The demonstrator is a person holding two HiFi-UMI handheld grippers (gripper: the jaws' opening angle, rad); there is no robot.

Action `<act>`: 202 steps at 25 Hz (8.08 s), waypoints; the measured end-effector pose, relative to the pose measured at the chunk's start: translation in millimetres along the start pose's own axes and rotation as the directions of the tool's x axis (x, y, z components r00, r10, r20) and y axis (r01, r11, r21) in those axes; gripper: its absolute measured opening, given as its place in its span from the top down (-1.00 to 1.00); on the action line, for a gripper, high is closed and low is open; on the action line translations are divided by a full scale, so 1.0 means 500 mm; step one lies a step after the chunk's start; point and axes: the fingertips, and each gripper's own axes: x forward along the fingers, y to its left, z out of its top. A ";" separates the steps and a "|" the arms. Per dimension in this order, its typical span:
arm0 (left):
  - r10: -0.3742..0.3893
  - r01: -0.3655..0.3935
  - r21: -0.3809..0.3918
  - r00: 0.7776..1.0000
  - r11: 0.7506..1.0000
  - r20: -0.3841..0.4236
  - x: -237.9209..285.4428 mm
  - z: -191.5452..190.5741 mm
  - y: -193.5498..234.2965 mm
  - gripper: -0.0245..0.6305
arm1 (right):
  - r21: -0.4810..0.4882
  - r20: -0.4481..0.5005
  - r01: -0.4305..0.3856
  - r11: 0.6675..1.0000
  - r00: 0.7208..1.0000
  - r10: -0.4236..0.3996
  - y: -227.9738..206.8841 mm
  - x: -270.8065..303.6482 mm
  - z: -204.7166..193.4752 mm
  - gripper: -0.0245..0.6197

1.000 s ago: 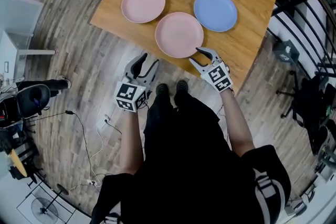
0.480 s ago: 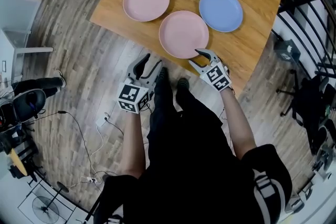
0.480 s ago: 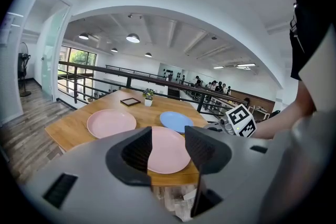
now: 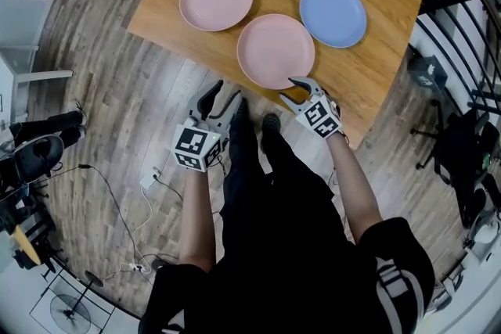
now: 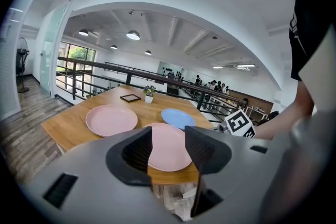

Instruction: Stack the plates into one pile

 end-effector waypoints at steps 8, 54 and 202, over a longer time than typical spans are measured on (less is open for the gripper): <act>-0.011 0.011 -0.004 1.000 1.000 -0.005 0.003 -0.023 0.005 0.33 | -0.049 -0.061 -0.009 0.999 0.998 0.006 0.012 0.043 -0.033 0.30; 0.019 -0.020 -0.074 1.000 0.997 -0.022 -0.016 -0.082 0.010 0.33 | -0.462 -0.247 -0.081 0.883 0.968 -0.041 0.032 0.119 -0.062 0.80; 0.001 -0.001 0.009 1.000 1.000 0.020 0.031 0.192 0.499 0.33 | -0.498 -0.236 -0.026 0.867 0.966 -0.106 -0.136 0.455 0.347 0.72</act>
